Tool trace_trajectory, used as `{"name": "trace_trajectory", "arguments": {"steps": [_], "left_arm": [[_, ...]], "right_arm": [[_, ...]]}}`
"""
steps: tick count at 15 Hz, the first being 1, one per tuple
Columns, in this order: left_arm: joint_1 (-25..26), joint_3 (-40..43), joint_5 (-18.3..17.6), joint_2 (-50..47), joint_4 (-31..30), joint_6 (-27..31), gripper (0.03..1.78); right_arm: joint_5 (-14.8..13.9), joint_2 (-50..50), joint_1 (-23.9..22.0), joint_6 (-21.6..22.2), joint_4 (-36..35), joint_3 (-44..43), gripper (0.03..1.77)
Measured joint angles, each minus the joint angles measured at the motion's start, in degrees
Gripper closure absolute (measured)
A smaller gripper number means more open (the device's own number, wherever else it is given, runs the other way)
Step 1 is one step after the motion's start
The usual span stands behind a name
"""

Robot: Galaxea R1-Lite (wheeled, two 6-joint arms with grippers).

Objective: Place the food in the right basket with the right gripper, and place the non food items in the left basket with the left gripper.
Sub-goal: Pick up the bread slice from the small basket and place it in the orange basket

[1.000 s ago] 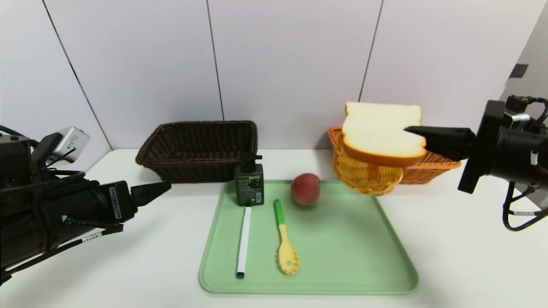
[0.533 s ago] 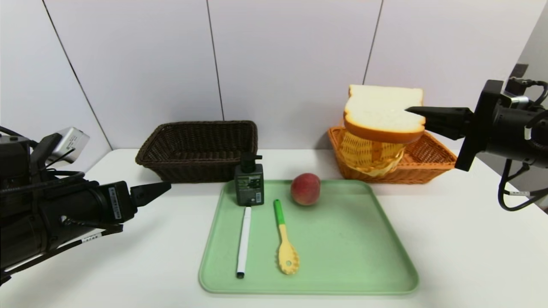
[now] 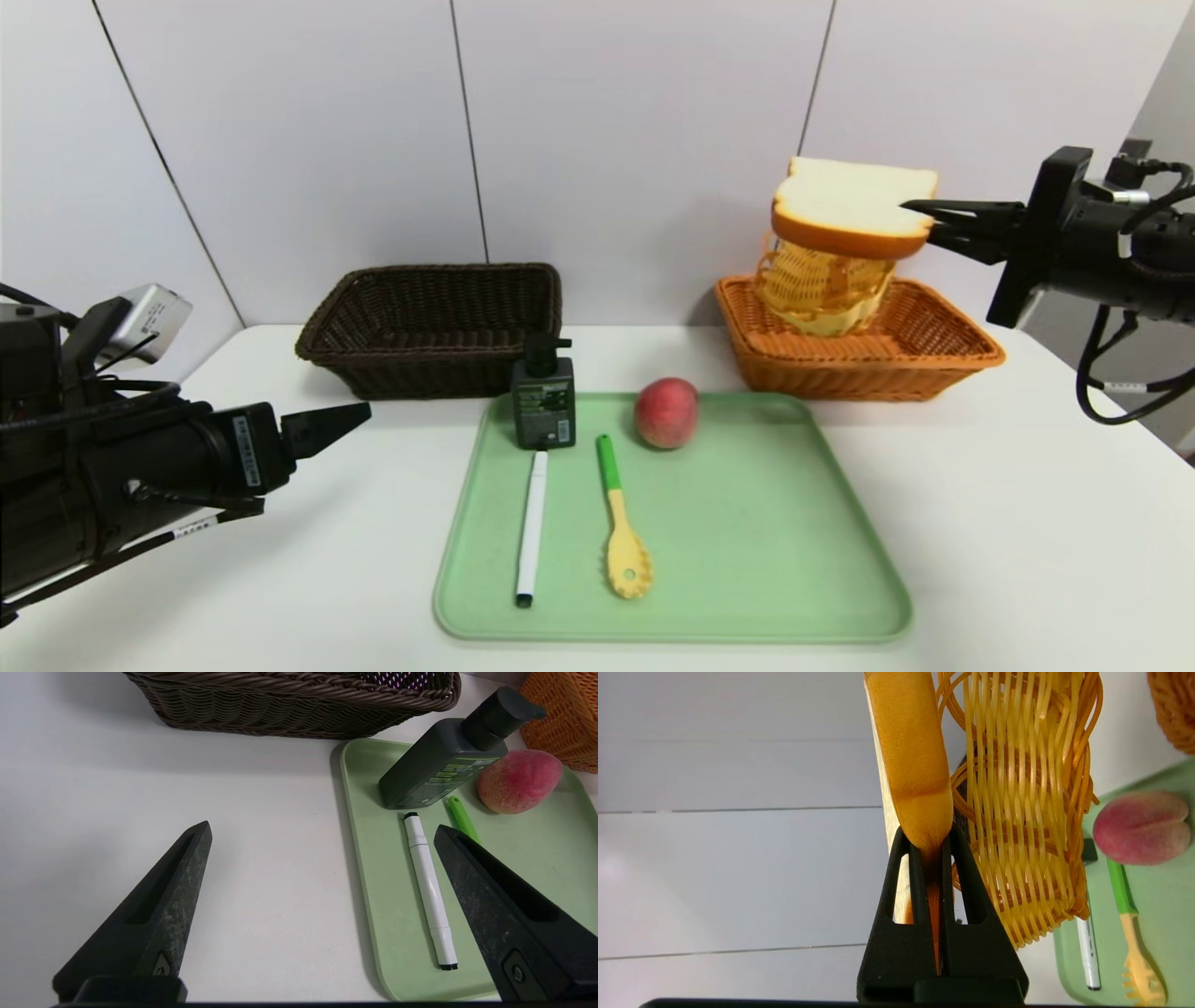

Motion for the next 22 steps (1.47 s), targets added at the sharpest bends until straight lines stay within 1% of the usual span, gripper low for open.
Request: {"name": "trace_trajectory", "arguments": {"steps": [2, 5, 6, 7, 8, 9, 10, 13, 16, 22], "left_arm": [[0.0, 0.11, -0.02, -0.16, -0.05, 0.02, 0.12], [0.0, 0.13, -0.09, -0.22, -0.05, 0.04, 0.12], [0.0, 0.27, -0.11, -0.22, -0.02, 0.04, 0.12], [0.0, 0.29, -0.09, -0.22, -0.02, 0.0, 0.12], [0.0, 0.33, -0.11, -0.22, -0.02, -0.02, 0.12], [0.0, 0.35, -0.09, -0.22, -0.02, -0.05, 0.12], [0.0, 0.44, -0.07, -0.22, -0.05, -0.07, 0.12], [0.0, 1.1, -0.13, -0.38, -0.13, -0.05, 0.12], [0.0, 1.49, -0.22, -0.51, -0.2, -0.05, 0.12], [0.0, 1.32, -0.27, -0.21, -0.3, -0.07, 0.12]], "right_arm": [[-1.49, 3.11, -1.16, 0.09, -0.38, -2.1, 1.7], [-5.23, 9.67, -2.04, 0.44, -1.54, -6.9, 1.7], [-6.08, 12.13, -2.47, 1.44, -1.66, -9.33, 1.7], [-6.51, 14.32, -3.06, 3.39, -1.84, -11.78, 1.7], [-6.84, 16.57, -3.71, 5.84, -1.9, -13.96, 1.7], [-7.02, 18.52, -4.14, 7.3, -1.9, -15.47, 1.7], [-7.13, 20.29, -4.45, 7.86, -1.87, -16.46, 1.7], [-8.74, 24.42, -4.92, 8.06, -1.95, -17.65, 1.7], [-8.79, 26.12, -5.64, 8.08, -1.9, -17.68, 1.7], [-8.79, 26.12, -6.06, 8.08, -1.54, -17.54, 1.7]]}}
